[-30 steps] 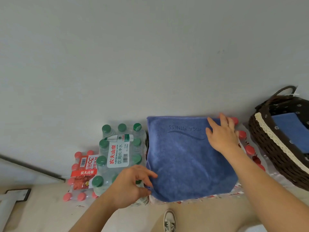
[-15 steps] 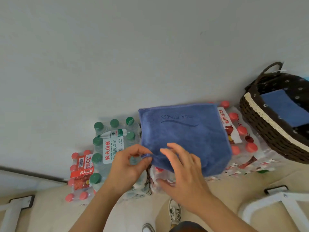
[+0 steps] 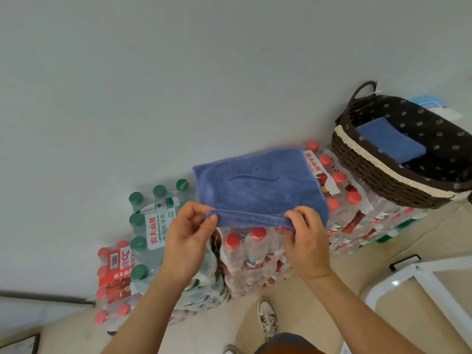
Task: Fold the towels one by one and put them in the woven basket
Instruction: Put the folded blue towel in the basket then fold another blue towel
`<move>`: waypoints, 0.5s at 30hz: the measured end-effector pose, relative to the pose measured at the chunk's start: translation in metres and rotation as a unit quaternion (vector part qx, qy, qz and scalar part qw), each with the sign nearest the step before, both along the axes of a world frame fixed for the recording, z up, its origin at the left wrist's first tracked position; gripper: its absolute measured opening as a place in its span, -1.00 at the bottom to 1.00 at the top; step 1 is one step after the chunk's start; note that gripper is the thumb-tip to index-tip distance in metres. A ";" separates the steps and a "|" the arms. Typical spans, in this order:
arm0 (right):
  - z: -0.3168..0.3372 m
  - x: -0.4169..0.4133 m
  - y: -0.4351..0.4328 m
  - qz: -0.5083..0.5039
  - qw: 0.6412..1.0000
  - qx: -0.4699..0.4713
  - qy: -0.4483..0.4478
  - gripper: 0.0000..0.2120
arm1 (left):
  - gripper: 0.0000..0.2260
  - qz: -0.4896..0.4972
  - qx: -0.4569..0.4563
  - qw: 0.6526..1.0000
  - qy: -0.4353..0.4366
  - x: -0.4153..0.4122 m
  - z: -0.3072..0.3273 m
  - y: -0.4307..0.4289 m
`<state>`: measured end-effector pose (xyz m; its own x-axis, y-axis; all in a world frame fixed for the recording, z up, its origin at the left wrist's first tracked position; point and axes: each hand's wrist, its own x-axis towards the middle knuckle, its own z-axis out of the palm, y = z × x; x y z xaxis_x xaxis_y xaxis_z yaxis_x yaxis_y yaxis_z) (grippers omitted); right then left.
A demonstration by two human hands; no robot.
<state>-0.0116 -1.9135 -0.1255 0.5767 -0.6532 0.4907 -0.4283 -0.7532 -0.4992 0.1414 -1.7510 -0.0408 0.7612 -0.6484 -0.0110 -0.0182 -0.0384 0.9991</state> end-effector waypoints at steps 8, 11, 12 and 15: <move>0.018 -0.030 -0.015 0.039 0.981 0.191 0.017 -0.93 | -0.88 -0.019 0.047 0.996 -0.074 0.004 -0.001 0.001; 0.032 -0.042 -0.028 0.097 0.963 0.249 0.039 -0.94 | -0.88 0.008 0.081 0.994 -0.079 0.010 -0.008 0.003; 0.035 -0.046 -0.034 0.113 0.964 0.230 0.065 -0.97 | -0.87 0.017 0.092 0.992 -0.081 0.012 -0.011 0.004; 0.047 -0.057 -0.052 0.152 0.954 0.178 0.186 -0.91 | -0.84 0.028 0.116 0.989 -0.090 0.013 -0.015 0.004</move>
